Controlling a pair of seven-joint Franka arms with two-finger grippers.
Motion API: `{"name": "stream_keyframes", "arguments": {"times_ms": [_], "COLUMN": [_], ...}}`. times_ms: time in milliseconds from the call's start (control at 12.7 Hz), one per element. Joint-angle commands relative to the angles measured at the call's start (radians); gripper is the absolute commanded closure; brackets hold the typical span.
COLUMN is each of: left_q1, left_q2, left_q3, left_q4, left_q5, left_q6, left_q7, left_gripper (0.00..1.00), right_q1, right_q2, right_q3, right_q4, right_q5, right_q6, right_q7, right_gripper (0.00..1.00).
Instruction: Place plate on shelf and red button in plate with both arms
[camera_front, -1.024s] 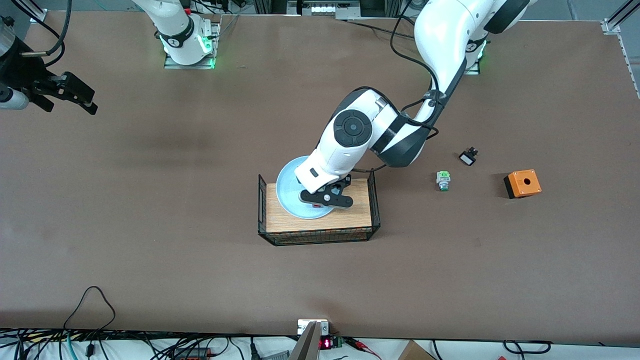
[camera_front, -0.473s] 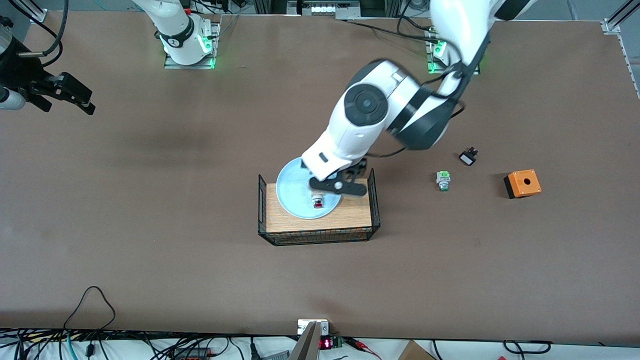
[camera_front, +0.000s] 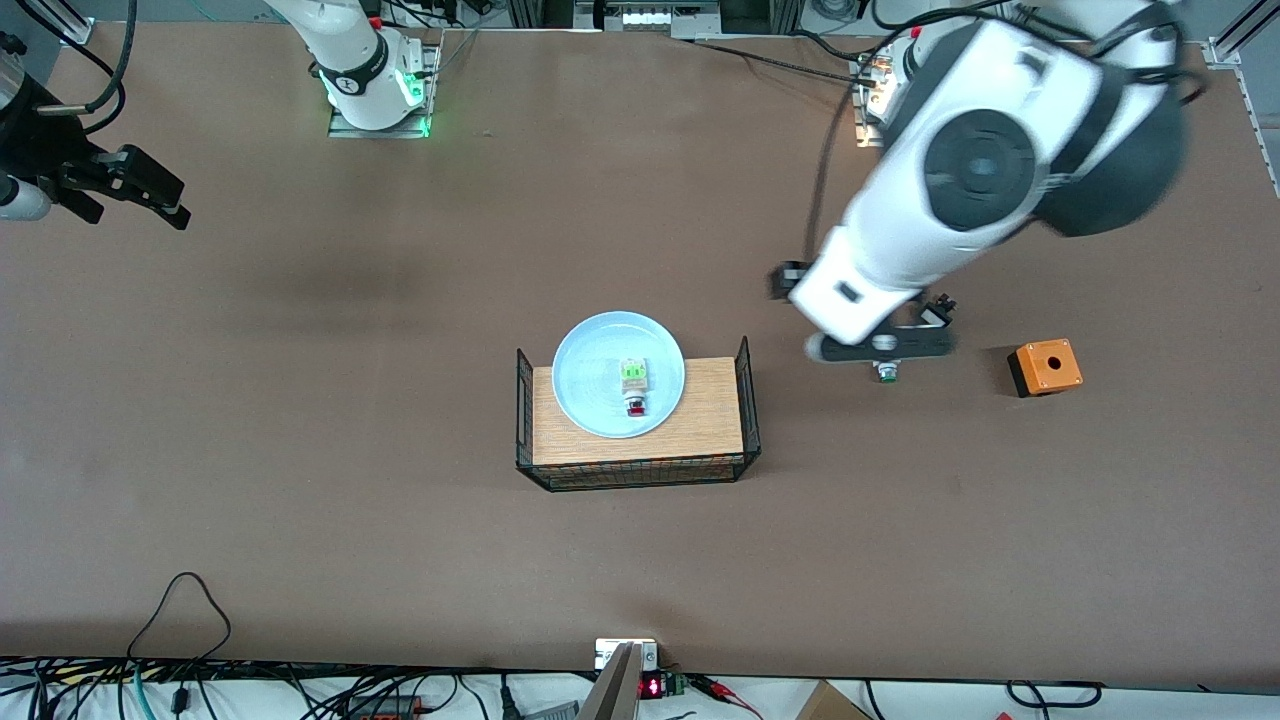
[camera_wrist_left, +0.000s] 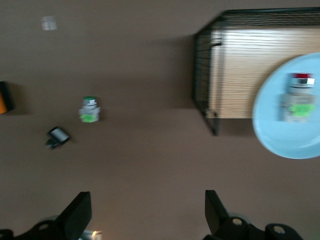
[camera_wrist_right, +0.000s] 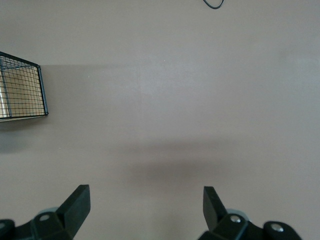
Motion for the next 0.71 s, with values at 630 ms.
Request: {"name": "stream_keyframes", "arguments": {"times_ms": [630], "left_q1": [0.322], "left_q2": [-0.511], "left_q3": [0.018], "left_q4": [-0.697], "left_q5": [0.065], "left_q6": [0.402], "left_q7": [0.515], "left_gripper": [0.00], "right_q1": [-0.004], "right_q2": [-0.023], "right_q3": [0.002], "right_q4": [-0.024], "right_q5": [0.019], "right_q6": [0.000], "right_q7": [-0.017], "right_gripper": [0.00]}}
